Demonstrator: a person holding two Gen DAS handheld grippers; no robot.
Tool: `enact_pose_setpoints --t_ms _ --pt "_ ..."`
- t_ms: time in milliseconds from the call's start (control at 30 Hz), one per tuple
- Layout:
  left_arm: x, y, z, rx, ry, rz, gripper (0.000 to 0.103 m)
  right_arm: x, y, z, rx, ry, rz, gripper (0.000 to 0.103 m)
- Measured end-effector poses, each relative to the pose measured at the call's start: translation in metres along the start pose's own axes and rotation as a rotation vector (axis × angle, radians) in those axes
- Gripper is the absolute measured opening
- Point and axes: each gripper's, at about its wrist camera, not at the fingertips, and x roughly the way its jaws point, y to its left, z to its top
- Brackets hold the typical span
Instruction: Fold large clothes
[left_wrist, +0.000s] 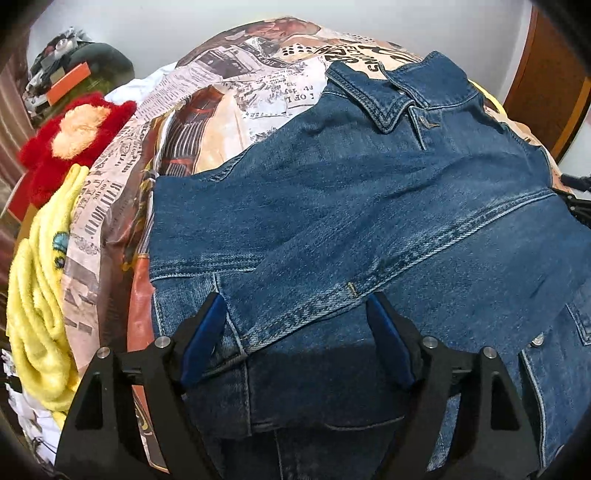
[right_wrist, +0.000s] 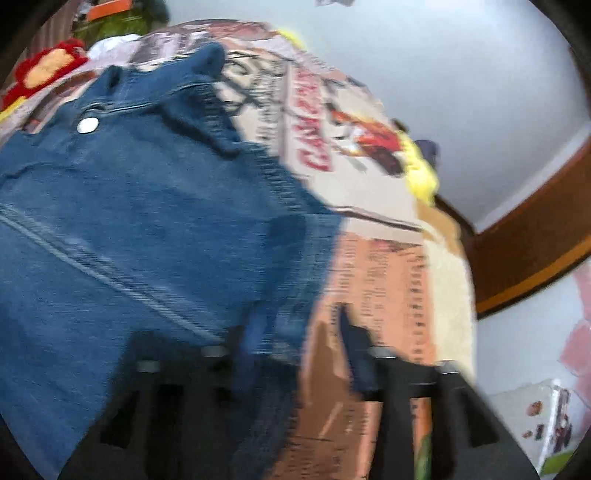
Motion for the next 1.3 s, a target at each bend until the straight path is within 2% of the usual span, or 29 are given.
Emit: enact_pose_setpoints --t_ms 33,67,133,200,267,400,567,633,700,767,833,867,900,933,1000,1067,1100,1133,1167,1300 --pt "0.0 0.001 0.0 -0.004 0.002 -0.004 0.08 0.001 -0.006 -0.001 0.022 0.002 0.014 0.069" --pt "0.0 0.002 0.0 -0.005 0.005 -0.003 0.08 0.004 -0.018 -0.002 0.069 0.017 0.062 0.072" --pt "-0.001 0.005 0.001 -0.014 0.013 0.0 0.08 0.012 -0.044 -0.005 0.19 0.058 0.194 0.072" --pt "-0.007 0.012 0.003 -0.034 0.015 0.005 0.08 0.015 -0.061 -0.008 0.285 0.097 0.286 0.072" --pt "-0.018 0.027 0.007 -0.076 -0.013 -0.004 0.08 0.012 -0.069 -0.01 0.326 0.105 0.316 0.072" --pt "-0.03 0.068 0.023 -0.184 -0.06 0.0 0.08 -0.004 -0.079 -0.008 0.361 0.051 0.341 0.072" --pt "-0.01 0.108 0.044 -0.273 -0.033 -0.018 0.079 0.001 -0.089 0.006 0.459 0.022 0.466 0.072" --pt "0.003 0.116 0.051 -0.286 -0.01 -0.026 0.079 0.009 -0.088 0.014 0.473 0.032 0.483 0.072" --pt "0.017 0.12 0.057 -0.303 0.012 -0.06 0.072 0.019 -0.085 0.02 0.475 0.043 0.486 0.072" --pt "0.033 0.124 0.062 -0.317 0.041 -0.098 0.06 0.03 -0.082 0.025 0.478 0.059 0.499 0.072" --pt "0.048 0.127 0.066 -0.326 0.064 -0.107 0.051 0.042 -0.079 0.028 0.487 0.083 0.518 0.072" --pt "0.054 0.127 0.067 -0.335 0.071 -0.096 0.044 0.048 -0.077 0.029 0.494 0.094 0.532 0.068" --pt "0.06 0.13 0.069 -0.347 0.08 -0.092 0.041 0.052 -0.076 0.029 0.499 0.104 0.55 0.066" --pt "0.064 0.131 0.07 -0.355 0.087 -0.094 0.038 0.057 -0.073 0.029 0.505 0.116 0.575 0.058" --pt "0.073 0.133 0.072 -0.369 0.089 -0.096 0.031 0.062 -0.07 0.031 0.514 0.119 0.583 0.053" --pt "0.077 0.132 0.075 -0.368 0.092 -0.085 0.023 0.064 -0.068 0.034 0.518 0.103 0.583 0.037" --pt "0.078 0.129 0.075 -0.359 0.094 -0.071 0.021 0.065 -0.068 0.035 0.522 0.103 0.577 0.033" --pt "0.076 0.123 0.077 -0.332 0.091 -0.045 0.017 0.065 -0.068 0.037 0.528 0.102 0.575 0.024" --pt "0.074 0.117 0.078 -0.299 0.083 -0.017 0.013 0.065 -0.068 0.039 0.526 0.098 0.574 0.02" --pt "0.054 0.092 0.087 -0.187 0.026 0.072 0.009 0.055 -0.068 0.051 0.487 0.059 0.539 0.016"
